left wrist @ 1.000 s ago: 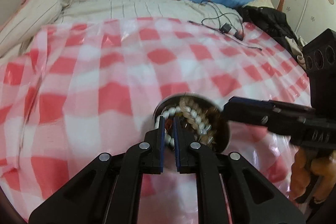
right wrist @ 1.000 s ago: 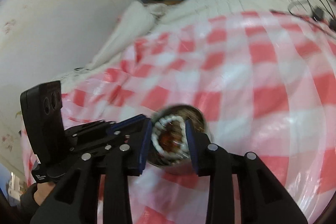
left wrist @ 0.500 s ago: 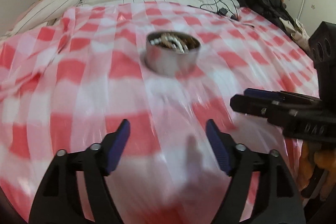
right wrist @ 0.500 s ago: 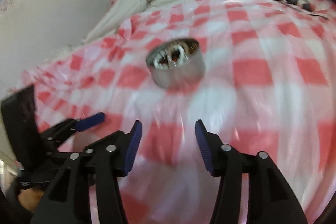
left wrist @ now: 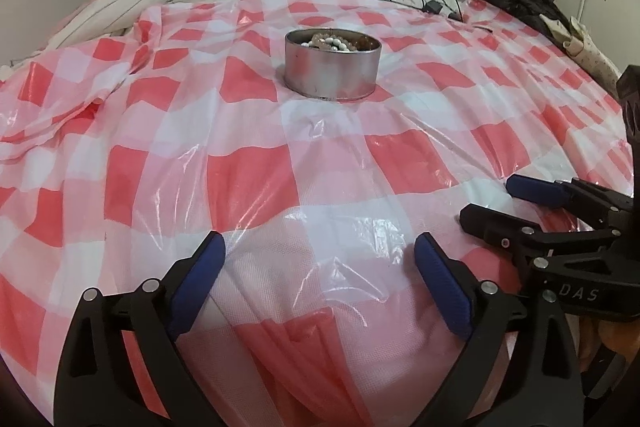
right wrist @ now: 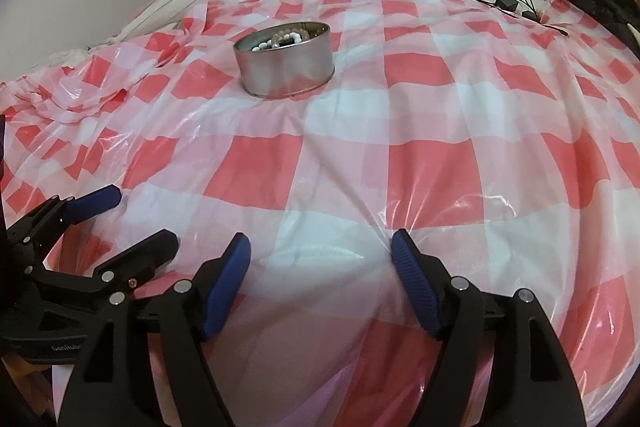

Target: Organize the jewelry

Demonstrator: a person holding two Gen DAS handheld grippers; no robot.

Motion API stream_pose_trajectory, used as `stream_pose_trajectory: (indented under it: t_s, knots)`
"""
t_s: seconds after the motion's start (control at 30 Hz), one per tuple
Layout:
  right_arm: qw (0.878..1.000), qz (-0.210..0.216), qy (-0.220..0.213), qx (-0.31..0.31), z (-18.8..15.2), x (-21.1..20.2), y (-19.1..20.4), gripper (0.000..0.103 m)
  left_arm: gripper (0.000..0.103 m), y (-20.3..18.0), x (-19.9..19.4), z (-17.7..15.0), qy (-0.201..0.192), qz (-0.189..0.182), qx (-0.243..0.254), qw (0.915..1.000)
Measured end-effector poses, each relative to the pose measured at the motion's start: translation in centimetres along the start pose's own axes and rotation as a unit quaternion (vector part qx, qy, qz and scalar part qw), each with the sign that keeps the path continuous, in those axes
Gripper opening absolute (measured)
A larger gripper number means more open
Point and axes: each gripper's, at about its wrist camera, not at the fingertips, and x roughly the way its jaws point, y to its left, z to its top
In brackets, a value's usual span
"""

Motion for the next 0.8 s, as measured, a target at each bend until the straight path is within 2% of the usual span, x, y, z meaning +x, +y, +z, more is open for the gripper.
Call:
stream_pose_trajectory:
  t_s: [0.17,0.4,0.8]
  knots:
    - [1.0,0.012,-0.008,0.01,-0.2,-0.3,-0.2,0.077,0.095,0.3,0.0,0.0,-0.004,-0.011,-0.007,0.9999]
    - [1.0,0.018,-0.019,0.015,-0.5,-0.6,-0.3,0.079,0.095,0.1,-0.4,-0.1,-0.013,0.002,-0.008,0.9999]
    - [0.999,-0.011,-0.021,0.021,-0.3,-0.5,-0.5,0.081,0.096,0.4,0.7,0.1,0.014,0.003,-0.014,0.9998]
